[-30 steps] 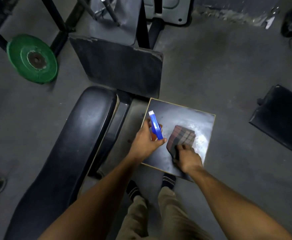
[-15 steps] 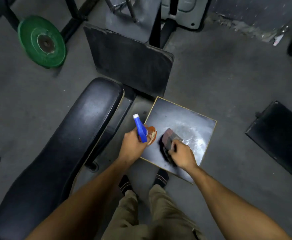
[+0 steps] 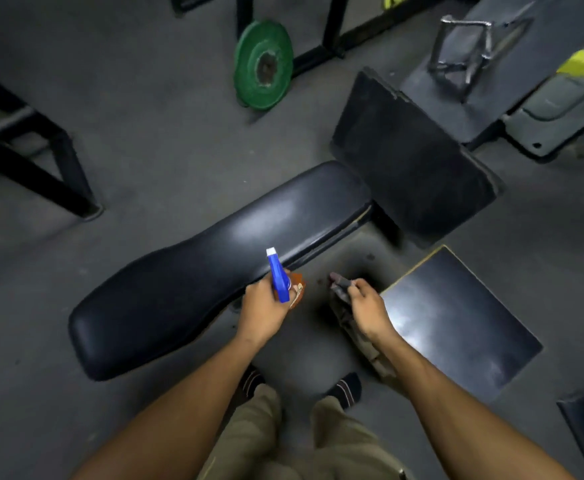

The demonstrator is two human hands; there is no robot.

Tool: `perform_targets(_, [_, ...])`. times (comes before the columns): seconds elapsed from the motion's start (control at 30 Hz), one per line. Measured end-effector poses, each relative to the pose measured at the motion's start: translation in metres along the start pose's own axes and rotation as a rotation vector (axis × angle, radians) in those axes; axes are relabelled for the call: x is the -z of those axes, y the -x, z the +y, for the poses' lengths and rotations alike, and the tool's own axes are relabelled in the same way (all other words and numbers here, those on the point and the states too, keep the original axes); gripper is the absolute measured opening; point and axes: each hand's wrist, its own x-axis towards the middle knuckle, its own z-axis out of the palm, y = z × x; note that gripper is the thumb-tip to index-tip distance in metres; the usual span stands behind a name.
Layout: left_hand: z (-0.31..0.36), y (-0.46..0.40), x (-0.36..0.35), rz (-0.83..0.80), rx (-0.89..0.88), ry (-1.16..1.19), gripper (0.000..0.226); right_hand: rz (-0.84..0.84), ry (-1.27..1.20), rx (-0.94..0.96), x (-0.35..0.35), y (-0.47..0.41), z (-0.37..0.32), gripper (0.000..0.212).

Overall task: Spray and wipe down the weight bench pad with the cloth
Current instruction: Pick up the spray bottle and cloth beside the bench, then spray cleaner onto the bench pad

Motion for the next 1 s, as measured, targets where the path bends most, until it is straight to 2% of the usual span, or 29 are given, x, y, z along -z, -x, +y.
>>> perform_targets(0.13, [-0.044,-0.004,0.063,0.075,0.055,0.038,0.008,-0.071,0.1,0.045,-0.074,0.001,-0.05,0.041])
perform_targets(0.17, [-0.057,-0.004,0.078,0.092,0.085,0.048,0.014,-0.107,0.155,0.073,-0.092,0.003,-0.062,0.043])
perform_targets(0.37, [-0.137,-0.007,0.157,0.19,0.204,0.065,0.036,-0.287,0.355,0.2,-0.213,-0.012,-0.106,0.032])
perform_targets(0.53, [-0.196,0.001,0.208,0.28,0.315,0.11,0.02,-0.383,0.529,0.302,-0.303,-0.03,-0.135,0.032])
perform_targets(0.63, [-0.225,0.003,0.228,0.332,0.342,0.125,0.024,-0.413,0.605,0.314,-0.347,-0.045,-0.145,0.032])
perform_targets(0.77, [-0.251,0.005,0.245,0.364,0.36,0.157,0.022,-0.439,0.708,0.375,-0.385,-0.053,-0.157,0.016])
perform_targets(0.87, [-0.261,0.005,0.251,0.383,0.363,0.217,0.029,-0.515,0.791,0.346,-0.399,-0.051,-0.155,0.029])
perform_targets(1.0, [-0.259,-0.001,0.253,0.371,0.357,0.194,0.018,-0.557,0.786,0.321,-0.396,-0.042,-0.148,0.032])
